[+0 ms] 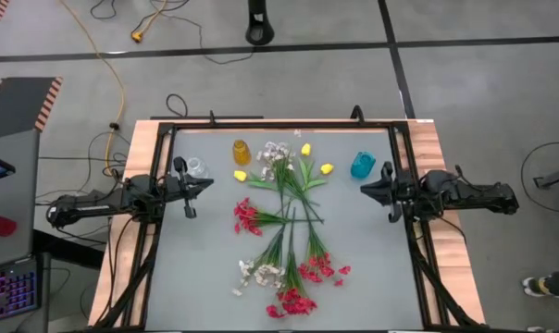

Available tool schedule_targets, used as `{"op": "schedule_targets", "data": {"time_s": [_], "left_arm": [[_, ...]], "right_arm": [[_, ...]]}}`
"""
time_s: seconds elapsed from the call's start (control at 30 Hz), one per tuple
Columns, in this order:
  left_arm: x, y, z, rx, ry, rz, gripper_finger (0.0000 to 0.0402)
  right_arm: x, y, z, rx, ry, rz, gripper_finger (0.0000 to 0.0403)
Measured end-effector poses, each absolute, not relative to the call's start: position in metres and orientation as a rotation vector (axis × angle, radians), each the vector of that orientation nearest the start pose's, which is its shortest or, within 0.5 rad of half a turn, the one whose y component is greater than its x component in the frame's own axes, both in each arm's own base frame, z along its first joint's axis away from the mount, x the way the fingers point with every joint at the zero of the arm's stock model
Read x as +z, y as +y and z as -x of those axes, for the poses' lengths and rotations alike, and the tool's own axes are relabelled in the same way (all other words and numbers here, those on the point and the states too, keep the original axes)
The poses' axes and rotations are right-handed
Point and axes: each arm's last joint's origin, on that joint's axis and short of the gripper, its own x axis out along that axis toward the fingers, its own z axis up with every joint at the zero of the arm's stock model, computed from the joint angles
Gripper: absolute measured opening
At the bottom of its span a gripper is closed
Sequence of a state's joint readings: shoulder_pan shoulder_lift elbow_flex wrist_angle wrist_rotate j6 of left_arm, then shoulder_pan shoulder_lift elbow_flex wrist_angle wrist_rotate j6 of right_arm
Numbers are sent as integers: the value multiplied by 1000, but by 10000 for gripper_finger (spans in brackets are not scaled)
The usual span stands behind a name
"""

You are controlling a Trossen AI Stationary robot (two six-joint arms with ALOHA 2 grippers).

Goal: Sort flowers into vase by color
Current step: Put the top left white flowers into the blue vase

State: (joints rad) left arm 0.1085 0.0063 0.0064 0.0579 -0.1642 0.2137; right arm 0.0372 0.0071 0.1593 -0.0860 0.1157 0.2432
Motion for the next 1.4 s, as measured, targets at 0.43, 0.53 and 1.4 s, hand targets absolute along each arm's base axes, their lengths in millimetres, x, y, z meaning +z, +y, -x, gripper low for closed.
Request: {"op": "schedule_targets", "data": {"time_s": [0.43,0.53,1.4], "left_arm": [[171,15,-96,277,-29,-211,2],[171,15,-96,277,-29,-211,2],[171,15,-96,277,-29,-210,2]], "right_arm": [[212,-1,-89,-105,-118,-454,263],[217,-1,-93,-96,-158,-455,278],[273,0,-245,-310,226,-349,281]]}}
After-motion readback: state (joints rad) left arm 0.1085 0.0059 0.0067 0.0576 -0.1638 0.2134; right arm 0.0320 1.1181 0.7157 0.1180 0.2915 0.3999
